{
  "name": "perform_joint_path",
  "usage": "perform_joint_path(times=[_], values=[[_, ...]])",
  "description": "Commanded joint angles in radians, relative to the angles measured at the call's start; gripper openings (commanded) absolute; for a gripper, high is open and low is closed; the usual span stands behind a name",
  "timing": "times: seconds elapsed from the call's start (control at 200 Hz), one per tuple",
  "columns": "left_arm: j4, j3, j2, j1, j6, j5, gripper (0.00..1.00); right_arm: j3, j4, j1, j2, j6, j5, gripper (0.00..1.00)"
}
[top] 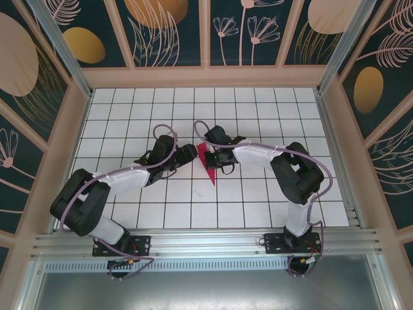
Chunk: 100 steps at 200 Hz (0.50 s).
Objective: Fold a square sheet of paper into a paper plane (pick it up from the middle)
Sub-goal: Turn over the paper plane at the center of the table.
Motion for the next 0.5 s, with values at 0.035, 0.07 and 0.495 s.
perform_joint_path(times=[0.035,0.07,0.495], values=[[-0.032,-0.029,-0.069,0.001,-0.017,-0.092,0.66,0.101,-0.162,0.012,0.007,0.042,0.268,0.02],[-0.033,-0.032,-0.075,0.002,-0.016,-0.094,0.66,0.108,-0.168,0.007,0.009,0.051,0.279,0.03],[-0.026,-0.026,-0.048,0.003,-0.016,-0.065,0.67,0.161,-0.147,-0.03,0.13,0.07,0.22,0.16]])
